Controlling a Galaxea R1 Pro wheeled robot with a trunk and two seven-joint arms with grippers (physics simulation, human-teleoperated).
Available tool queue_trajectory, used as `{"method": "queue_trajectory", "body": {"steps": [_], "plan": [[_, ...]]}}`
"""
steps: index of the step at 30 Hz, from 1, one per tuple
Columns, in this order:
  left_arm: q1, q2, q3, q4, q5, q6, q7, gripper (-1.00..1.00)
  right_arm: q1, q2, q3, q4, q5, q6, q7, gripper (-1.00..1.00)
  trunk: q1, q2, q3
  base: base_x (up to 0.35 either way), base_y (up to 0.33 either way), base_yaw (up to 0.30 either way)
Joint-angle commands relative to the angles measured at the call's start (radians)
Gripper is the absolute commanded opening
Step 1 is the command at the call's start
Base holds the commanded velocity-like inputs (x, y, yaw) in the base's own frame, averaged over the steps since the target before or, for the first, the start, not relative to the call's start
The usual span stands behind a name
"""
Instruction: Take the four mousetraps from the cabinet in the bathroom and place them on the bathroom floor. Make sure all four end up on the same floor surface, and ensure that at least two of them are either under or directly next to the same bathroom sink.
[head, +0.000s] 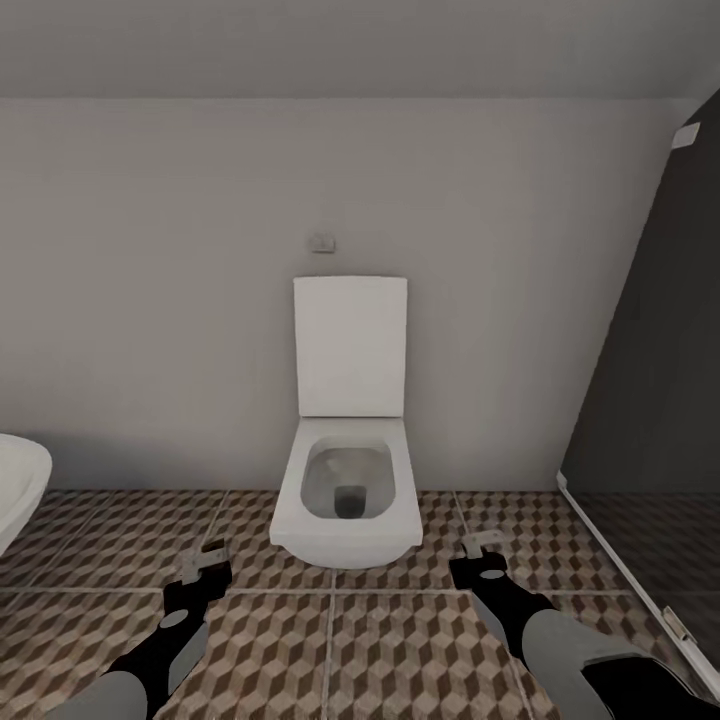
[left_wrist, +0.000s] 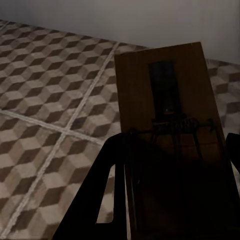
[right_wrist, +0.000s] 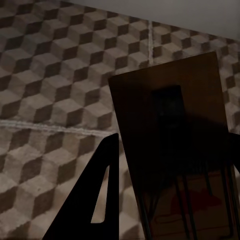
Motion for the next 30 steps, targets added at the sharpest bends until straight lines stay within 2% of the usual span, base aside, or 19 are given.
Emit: {"method": "queue_trajectory", "body": {"steps": [1, 30], "plan": [[0.000, 0.001, -0.009, 0.000, 0.008, -0.003, 0.008, -1.00, -0.001, 0.001, 0.004, 0.001, 0.005, 0.000, -0.002, -1.00, 0.000, -0.001, -0.005, 0.000, 0.000, 0.000], [0.000, 0.002, -0.009, 0.000, 0.006, -0.003, 0.008, -1.00, -0.001, 0.003, 0.006, 0.000, 0.007, 0.021, -0.002, -1.00, 0.013, -0.007, -0.117, 0.000, 0.000, 0.000]]}}
